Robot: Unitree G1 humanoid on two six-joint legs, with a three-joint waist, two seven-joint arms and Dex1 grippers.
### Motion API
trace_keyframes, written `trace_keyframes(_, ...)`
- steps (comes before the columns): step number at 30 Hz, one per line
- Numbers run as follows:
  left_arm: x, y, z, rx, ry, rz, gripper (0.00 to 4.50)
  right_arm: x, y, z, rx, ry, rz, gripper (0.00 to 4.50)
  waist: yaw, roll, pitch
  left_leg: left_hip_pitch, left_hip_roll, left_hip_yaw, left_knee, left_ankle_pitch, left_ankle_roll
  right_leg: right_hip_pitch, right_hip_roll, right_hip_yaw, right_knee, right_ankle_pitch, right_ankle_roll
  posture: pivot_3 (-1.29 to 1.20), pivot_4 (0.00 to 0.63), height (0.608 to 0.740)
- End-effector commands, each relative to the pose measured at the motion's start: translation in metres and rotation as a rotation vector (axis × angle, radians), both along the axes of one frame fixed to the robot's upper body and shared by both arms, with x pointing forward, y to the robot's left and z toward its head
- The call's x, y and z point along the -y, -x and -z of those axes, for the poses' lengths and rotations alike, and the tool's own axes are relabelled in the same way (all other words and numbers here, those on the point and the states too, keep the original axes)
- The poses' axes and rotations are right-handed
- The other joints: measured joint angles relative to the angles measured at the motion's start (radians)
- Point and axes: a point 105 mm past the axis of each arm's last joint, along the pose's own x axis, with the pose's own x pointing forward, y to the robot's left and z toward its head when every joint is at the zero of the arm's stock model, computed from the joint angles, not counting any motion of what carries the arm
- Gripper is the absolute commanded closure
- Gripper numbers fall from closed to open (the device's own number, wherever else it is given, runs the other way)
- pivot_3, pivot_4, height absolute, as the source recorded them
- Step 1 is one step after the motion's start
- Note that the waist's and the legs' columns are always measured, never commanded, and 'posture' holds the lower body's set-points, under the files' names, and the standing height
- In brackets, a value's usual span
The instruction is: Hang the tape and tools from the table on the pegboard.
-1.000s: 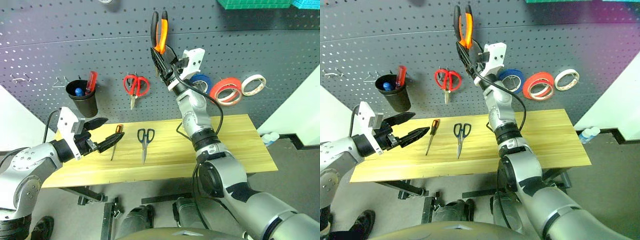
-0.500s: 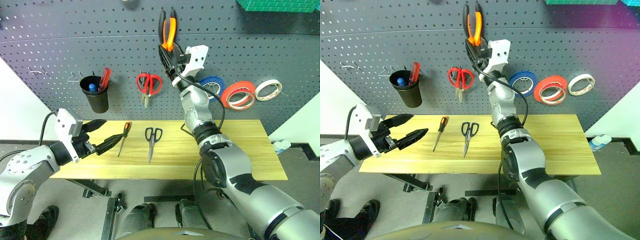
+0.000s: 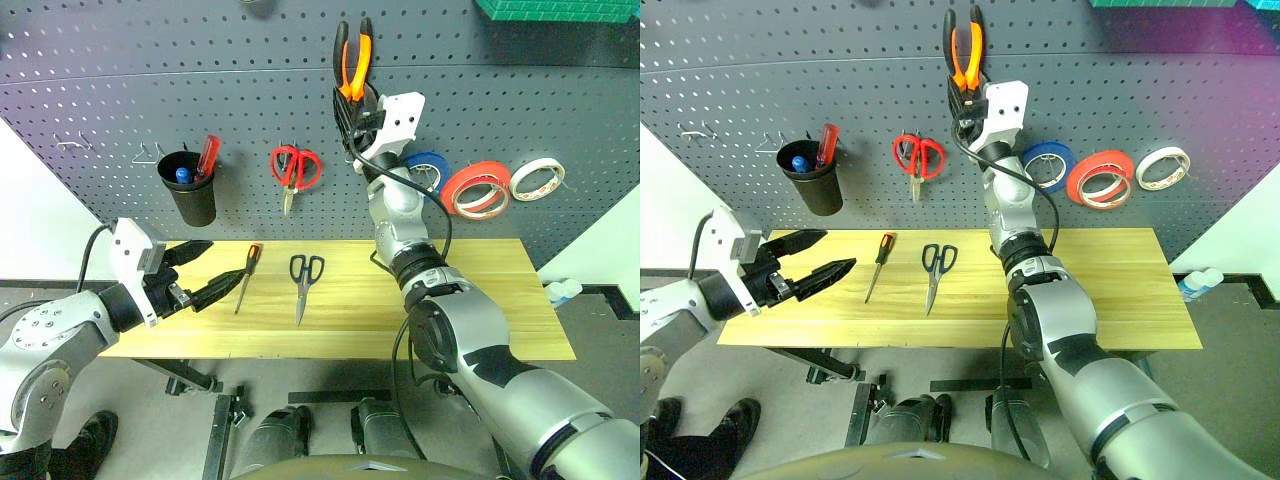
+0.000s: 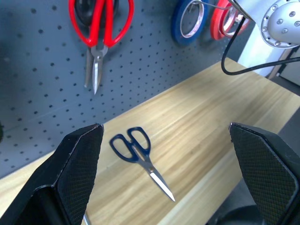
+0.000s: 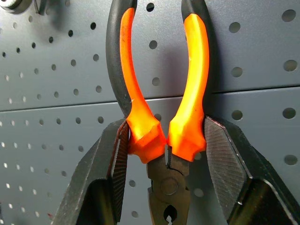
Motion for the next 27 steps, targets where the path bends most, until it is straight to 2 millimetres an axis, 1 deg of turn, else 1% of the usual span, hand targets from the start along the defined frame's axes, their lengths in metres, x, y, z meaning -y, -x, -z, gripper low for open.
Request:
trace_keyframes(1,-0.002,0.006,-0.013,0.045,-0.019,0.0,0.0,0.0,0.004,-0.012,0.065,0.013,0.023,2.42,0.0,0.0,0.001,0.0,0.0,0.0,0.0,0.0,0.0,0.0,0.0,0.0,0.0,0.0,0.0,-0.03,0.153,0.74)
trace_keyframes(13,-0.005,0.013,-0.016,0.027,-0.023,-0.011,0.0,0.015,-0.002,0.004,0.027,0.064,0.098,2.42,0.003,-0.001,0.009,0.0,0.0,0.0,-0.002,0.001,-0.001,0.0,0.0,0.0,0.0,-0.001,-0.002,-0.01,0.165,0.74)
trace_keyframes(21,-0.006,0.014,-0.019,0.025,-0.032,-0.015,0.0,0.017,-0.004,0.016,0.0,0.102,0.128,2.42,0.003,-0.003,0.02,0.0,0.0,0.0,-0.002,0.001,-0.001,0.0,0.0,0.0,-0.001,-0.001,-0.002,0.0,0.178,0.74)
trace_keyframes(27,-0.006,0.016,-0.019,0.013,-0.037,-0.016,0.0,0.025,-0.006,0.032,-0.045,0.121,0.165,2.42,0.003,-0.005,0.028,0.0,0.001,0.0,-0.002,0.001,-0.001,0.0,0.0,0.0,-0.001,-0.001,-0.002,0.0,0.185,0.74)
